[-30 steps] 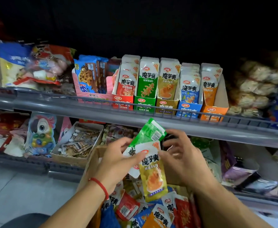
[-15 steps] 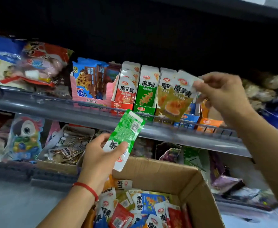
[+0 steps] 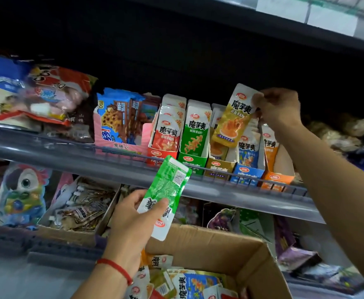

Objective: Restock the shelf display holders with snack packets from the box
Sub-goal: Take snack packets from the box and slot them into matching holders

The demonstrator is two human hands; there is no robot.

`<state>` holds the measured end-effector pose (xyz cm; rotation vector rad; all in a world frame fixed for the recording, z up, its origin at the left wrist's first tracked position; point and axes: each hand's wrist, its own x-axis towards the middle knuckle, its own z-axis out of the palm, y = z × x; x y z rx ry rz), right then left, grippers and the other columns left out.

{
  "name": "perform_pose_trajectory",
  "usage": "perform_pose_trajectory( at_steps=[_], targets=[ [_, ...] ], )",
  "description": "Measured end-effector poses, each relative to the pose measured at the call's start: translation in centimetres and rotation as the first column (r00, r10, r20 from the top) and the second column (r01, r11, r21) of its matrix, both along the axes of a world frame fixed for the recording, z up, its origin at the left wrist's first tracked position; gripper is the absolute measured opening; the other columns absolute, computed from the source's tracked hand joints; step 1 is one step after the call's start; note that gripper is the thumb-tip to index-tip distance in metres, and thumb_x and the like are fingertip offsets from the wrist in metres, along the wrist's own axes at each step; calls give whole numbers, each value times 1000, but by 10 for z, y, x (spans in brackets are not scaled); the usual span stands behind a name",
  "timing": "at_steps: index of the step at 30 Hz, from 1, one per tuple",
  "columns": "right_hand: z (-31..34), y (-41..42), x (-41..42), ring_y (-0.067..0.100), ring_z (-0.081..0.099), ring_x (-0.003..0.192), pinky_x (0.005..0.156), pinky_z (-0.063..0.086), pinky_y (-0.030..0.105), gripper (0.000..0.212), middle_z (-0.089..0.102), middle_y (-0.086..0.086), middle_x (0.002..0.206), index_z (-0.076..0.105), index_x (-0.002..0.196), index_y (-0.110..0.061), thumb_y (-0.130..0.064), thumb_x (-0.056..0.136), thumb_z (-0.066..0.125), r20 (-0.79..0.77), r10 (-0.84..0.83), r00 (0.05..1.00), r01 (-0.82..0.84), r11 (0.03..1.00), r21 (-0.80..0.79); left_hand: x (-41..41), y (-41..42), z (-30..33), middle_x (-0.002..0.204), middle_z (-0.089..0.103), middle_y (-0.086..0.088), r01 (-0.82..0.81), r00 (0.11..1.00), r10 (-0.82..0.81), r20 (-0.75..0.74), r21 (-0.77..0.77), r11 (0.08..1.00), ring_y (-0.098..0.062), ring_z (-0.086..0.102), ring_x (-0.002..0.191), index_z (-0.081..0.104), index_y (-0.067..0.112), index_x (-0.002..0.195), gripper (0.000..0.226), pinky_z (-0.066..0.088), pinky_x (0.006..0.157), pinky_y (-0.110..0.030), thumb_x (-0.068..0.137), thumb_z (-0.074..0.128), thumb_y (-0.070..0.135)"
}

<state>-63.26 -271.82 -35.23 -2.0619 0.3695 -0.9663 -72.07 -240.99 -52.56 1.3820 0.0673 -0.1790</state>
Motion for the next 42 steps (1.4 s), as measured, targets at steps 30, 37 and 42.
perform_pose_trajectory(
  at_steps=[30,37,42],
  targets=[
    [-57,81,-65,5,66,64,61,59,30,18,69,-8,85,68,103,-23,-39,99,61,-329,232,916,-349,864,-364,-5,-3,10,82,78,5,-65,985,46,167,114,991,-17,76,70,73,28,94,13,63,63,-42,86,78,19],
    [-66,110,-120,16,68,92,82,54,26,37,68,-3,109,69,112,-21,-50,101,48,-506,294,811,-452,864,-223,-15,1,12,96,64,28,-245,806,-63,589,428,870,9,58,98,68,45,91,30,41,79,-8,80,83,22],
    [-69,103,-134,27,70,105,88,57,39,32,70,19,125,68,127,-10,-24,100,59,-458,792,403,-340,594,729,-6,8,5,120,63,24,-303,705,-109,701,437,847,-6,47,119,75,43,84,49,32,100,-7,69,85,-2]
  ],
)
